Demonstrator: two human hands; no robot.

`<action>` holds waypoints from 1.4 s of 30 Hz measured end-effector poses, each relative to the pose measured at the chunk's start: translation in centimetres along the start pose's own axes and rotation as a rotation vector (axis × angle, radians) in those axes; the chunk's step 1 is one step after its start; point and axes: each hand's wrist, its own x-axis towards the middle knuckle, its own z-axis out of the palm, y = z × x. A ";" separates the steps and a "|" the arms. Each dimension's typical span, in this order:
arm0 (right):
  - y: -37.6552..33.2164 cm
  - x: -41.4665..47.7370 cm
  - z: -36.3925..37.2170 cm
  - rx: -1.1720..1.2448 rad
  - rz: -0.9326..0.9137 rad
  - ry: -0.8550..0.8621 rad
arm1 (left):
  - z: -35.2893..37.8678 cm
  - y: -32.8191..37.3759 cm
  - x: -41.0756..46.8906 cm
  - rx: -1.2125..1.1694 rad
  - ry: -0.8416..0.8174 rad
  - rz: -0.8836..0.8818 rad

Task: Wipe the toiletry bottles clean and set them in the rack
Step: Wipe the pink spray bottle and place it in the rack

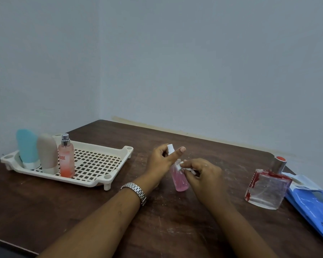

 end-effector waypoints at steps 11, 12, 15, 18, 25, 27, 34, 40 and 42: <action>-1.3 0.1 0.4 -0.037 -0.086 -0.071 | 0.0 -0.1 0.2 0.030 0.060 0.000; -1.2 0.1 0.3 -0.047 -0.087 -0.093 | 0.0 -0.1 0.2 0.036 0.067 -0.006; -0.5 0.2 -0.2 -0.040 -0.018 -0.125 | -0.1 -0.2 0.2 0.043 0.069 -0.013; 0.1 0.3 -0.3 -0.032 0.045 -0.074 | -0.2 -0.1 0.2 0.072 0.051 0.003; -1.5 0.0 0.4 -0.061 -0.088 -0.053 | -0.1 0.1 0.1 0.112 0.074 0.044; -1.7 -0.1 0.4 -0.122 -0.128 -0.109 | -0.1 0.0 0.2 0.118 0.087 0.032; -0.2 0.3 0.0 -0.065 0.080 -0.103 | -0.3 -0.3 0.4 0.116 0.058 0.006; -0.8 0.1 0.4 -0.023 0.045 -0.086 | -0.5 -0.3 0.3 0.126 0.039 0.014; -0.8 0.2 0.3 -0.040 0.024 -0.129 | -0.6 -0.2 0.3 0.140 0.045 0.011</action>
